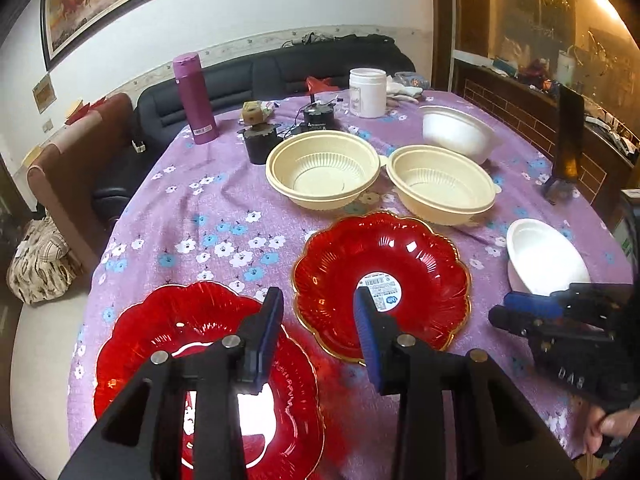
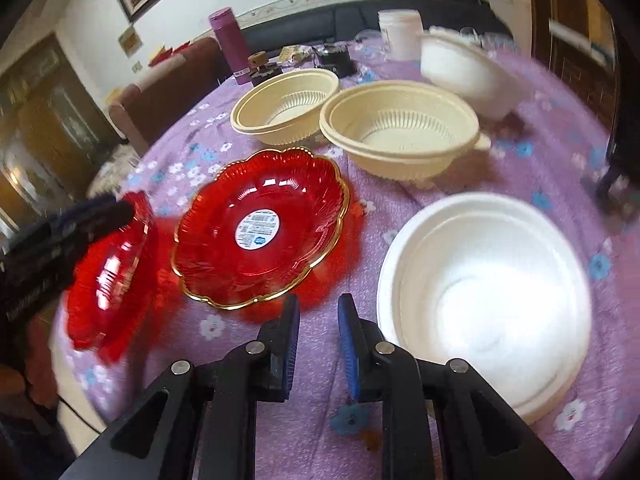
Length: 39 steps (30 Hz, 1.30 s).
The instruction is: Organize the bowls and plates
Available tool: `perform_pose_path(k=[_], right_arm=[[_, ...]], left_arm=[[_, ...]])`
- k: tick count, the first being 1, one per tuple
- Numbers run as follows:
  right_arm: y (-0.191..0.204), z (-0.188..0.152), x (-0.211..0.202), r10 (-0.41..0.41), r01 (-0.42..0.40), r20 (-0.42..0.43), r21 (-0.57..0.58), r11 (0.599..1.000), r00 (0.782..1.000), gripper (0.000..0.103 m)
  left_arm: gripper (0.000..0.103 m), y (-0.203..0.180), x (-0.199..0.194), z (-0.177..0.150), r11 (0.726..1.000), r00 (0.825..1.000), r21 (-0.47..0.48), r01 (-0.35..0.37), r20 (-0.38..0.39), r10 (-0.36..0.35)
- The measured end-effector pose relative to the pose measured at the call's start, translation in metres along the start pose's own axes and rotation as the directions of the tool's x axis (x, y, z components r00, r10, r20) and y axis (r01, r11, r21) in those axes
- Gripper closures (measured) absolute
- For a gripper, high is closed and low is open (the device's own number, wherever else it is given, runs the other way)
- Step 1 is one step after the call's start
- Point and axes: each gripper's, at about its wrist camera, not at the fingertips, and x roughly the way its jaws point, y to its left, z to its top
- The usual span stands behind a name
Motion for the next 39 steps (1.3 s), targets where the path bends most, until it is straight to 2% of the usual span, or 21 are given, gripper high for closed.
perform_pose_path(k=[5, 14, 30, 39], right_arm=[[0.016, -0.004, -0.003, -0.109, 0.114, 0.052, -0.102, 0.988, 0.993, 0.077], [0.026, -0.008, -0.008, -0.205, 0.225, 0.127, -0.167, 0.960, 0.970, 0.068], [0.030, -0.009, -0.009, -0.209, 0.230, 0.133, -0.172, 0.958, 0.969, 0.068], [0.031, -0.009, -0.008, -0.211, 0.233, 0.131, -0.178, 0.956, 0.969, 0.064]], left_arm=[[0.065, 0.002, 0.002, -0.004, 1.000, 1.000, -0.007, 0.000, -0.003, 0.000], [0.065, 0.002, 0.007, -0.003, 1.000, 1.000, -0.008, -0.011, -0.011, 0.011], [0.065, -0.001, 0.011, -0.002, 1.000, 1.000, -0.001, -0.013, -0.018, 0.013], [0.064, -0.001, 0.015, 0.000, 1.000, 1.000, 0.005, -0.018, -0.026, 0.018]])
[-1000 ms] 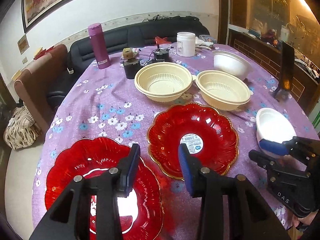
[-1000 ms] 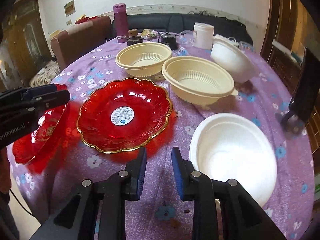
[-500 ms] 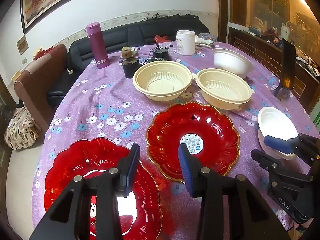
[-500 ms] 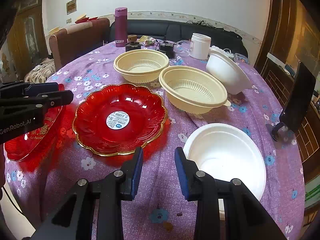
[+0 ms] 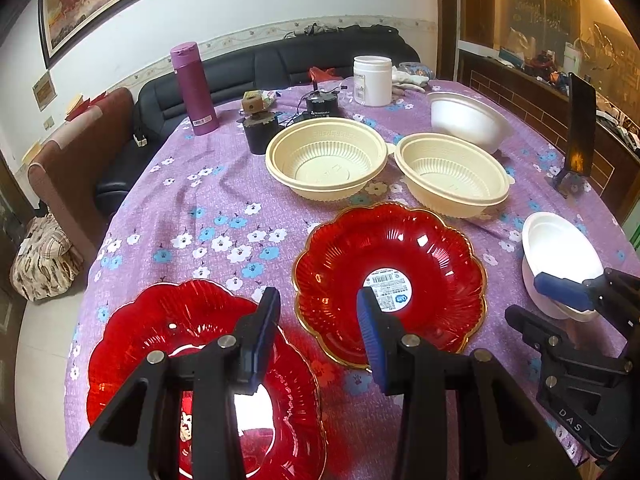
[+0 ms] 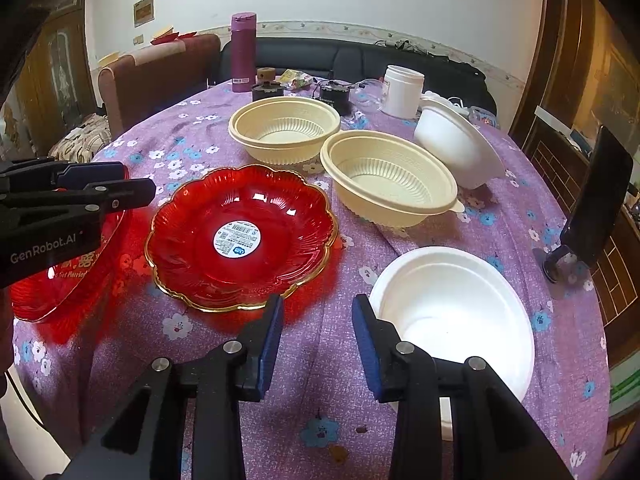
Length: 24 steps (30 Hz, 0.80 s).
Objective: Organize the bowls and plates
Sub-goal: 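Move the left gripper to the rim of the small labelled red plate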
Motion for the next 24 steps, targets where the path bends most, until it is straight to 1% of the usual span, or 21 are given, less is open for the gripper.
perform_pose_path(k=[5, 9, 19, 24], right_arm=[[0.001, 0.001, 0.001, 0.001, -0.001, -0.006, 0.001, 1.000, 1.000, 0.064], [0.002, 0.002, 0.000, -0.006, 0.006, -0.001, -0.002, 1.000, 1.000, 0.062], [0.011, 0.004, -0.006, -0.029, 0.031, 0.030, -0.045, 0.999, 0.999, 0.058], [0.013, 0.006, -0.003, -0.025, 0.026, 0.029, -0.051, 0.998, 0.999, 0.056]], left_arm=[[0.064, -0.002, 0.013, 0.009, 1.000, 1.000, 0.026, -0.005, -0.027, 0.006], [0.064, -0.002, 0.022, 0.015, 1.000, 0.999, 0.027, -0.006, -0.045, 0.007], [0.064, -0.003, 0.027, 0.019, 0.999, 0.999, 0.032, -0.011, -0.050, 0.013], [0.064, -0.001, 0.031, 0.021, 0.999, 0.998, 0.032, -0.019, -0.055, 0.021]])
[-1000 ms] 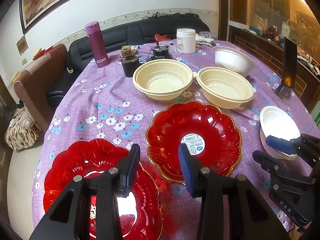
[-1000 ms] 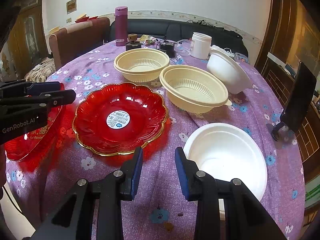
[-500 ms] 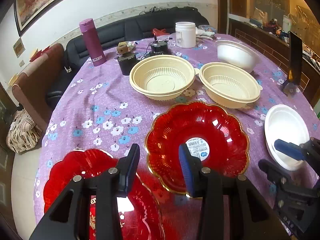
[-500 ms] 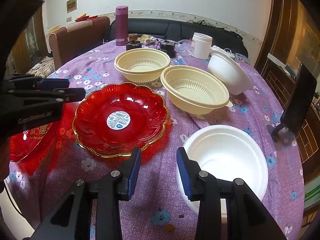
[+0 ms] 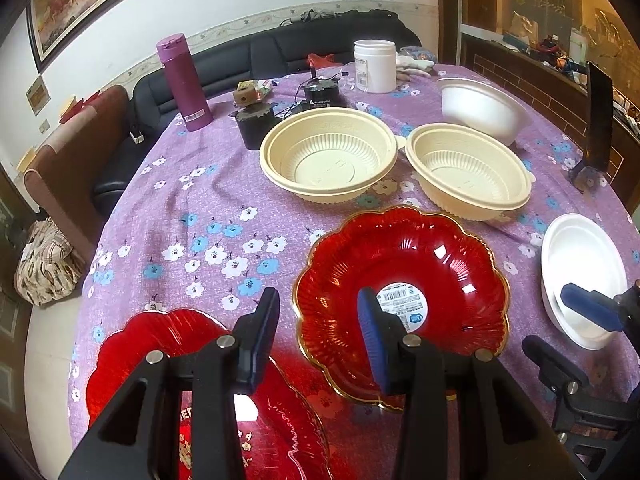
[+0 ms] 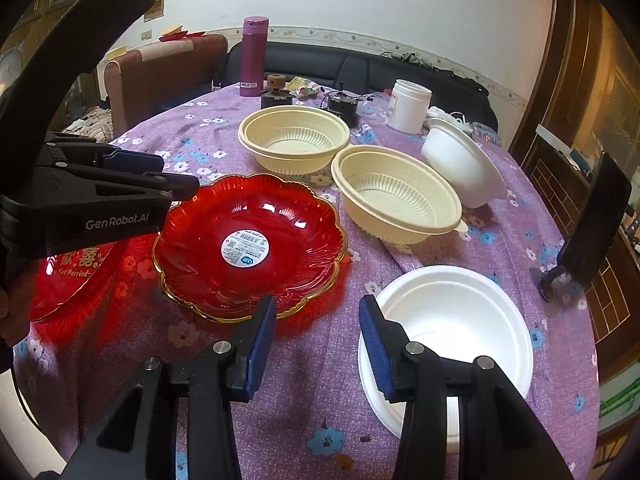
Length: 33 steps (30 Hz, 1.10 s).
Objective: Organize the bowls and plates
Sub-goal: 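Move the left gripper to the rim of the small labelled red plate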
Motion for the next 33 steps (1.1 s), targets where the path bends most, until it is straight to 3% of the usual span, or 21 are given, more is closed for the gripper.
perform_pose_path(k=[24, 33], right_arm=[[0.001, 0.002, 0.008, 0.002, -0.002, -0.017, -0.002, 1.000, 1.000, 0.052], [-0.010, 0.004, 0.018, 0.031, -0.028, -0.055, 0.050, 0.998, 0.998, 0.050]], left_arm=[[0.064, 0.001, 0.014, 0.009, 1.000, 1.000, 0.009, -0.014, -0.023, 0.014], [0.064, 0.004, 0.023, 0.013, 1.000, 0.999, -0.001, -0.012, -0.051, 0.012]])
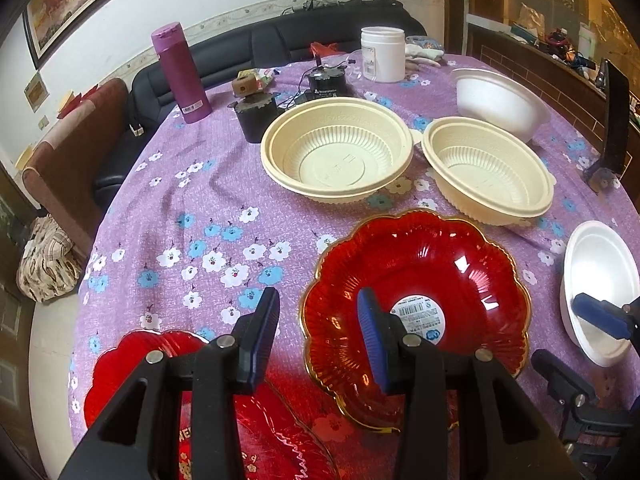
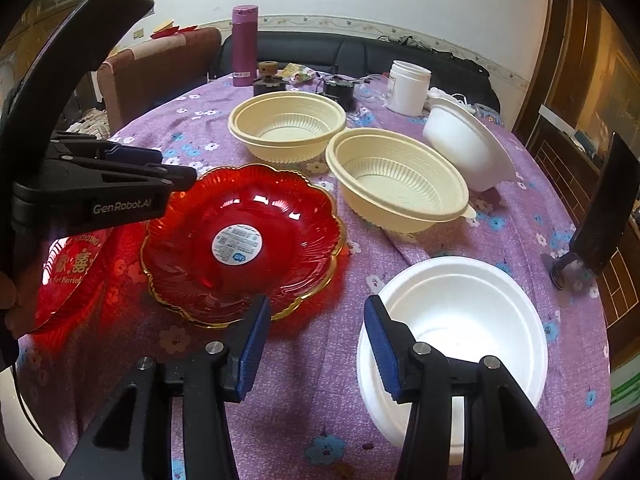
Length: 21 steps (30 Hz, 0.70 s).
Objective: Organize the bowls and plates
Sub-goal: 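Move the left gripper to the rim of the small labelled red plate, then close the left gripper on the small plate rim and lift it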
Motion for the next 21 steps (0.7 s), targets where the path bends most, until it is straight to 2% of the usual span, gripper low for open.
perform_pose_path(k=[4, 6, 9, 10, 12, 13, 17, 21], right_arm=[[-0.017, 0.006, 0.009, 0.041, -0.038, -0.032, 0.076, 0.996, 0.999, 0.048], [-0.028, 0.011, 0.015, 0.089, -0.081, -0.047, 0.140, 0.987, 0.995, 0.048], [-0.049, 0.018, 0.025, 0.195, -0.173, -0.062, 0.259, 0.950, 0.979, 0.048], [-0.054, 0.020, 0.028, 0.220, -0.194, -0.063, 0.285, 0.939, 0.973, 0.048], [-0.060, 0.024, 0.035, 0.266, -0.232, -0.065, 0.325, 0.917, 0.962, 0.048], [-0.062, 0.025, 0.038, 0.290, -0.250, -0.070, 0.343, 0.905, 0.954, 0.048], [-0.062, 0.035, 0.046, 0.313, -0.266, -0.080, 0.355, 0.896, 0.947, 0.049], [-0.062, 0.046, 0.056, 0.328, -0.272, -0.111, 0.350, 0.896, 0.938, 0.055]], left_arm=[[0.064, 0.004, 0.009, 0.005, 1.000, 0.999, -0.013, 0.012, -0.034, -0.013], [0.064, 0.008, 0.016, 0.008, 0.999, 0.998, -0.036, 0.026, -0.061, -0.028], [0.064, 0.013, 0.025, 0.010, 0.997, 0.994, -0.061, 0.053, -0.089, -0.059], [0.065, 0.016, 0.029, 0.011, 0.995, 0.992, -0.072, 0.063, -0.102, -0.070], [0.076, 0.016, 0.034, 0.010, 0.995, 0.990, -0.074, 0.070, -0.118, -0.078], [0.076, 0.016, 0.036, 0.010, 0.995, 0.989, -0.073, 0.067, -0.128, -0.076], [0.078, 0.016, 0.042, 0.011, 0.996, 0.988, -0.063, 0.056, -0.143, -0.065], [0.084, 0.016, 0.046, 0.011, 0.996, 0.985, -0.057, 0.063, -0.154, -0.071]])
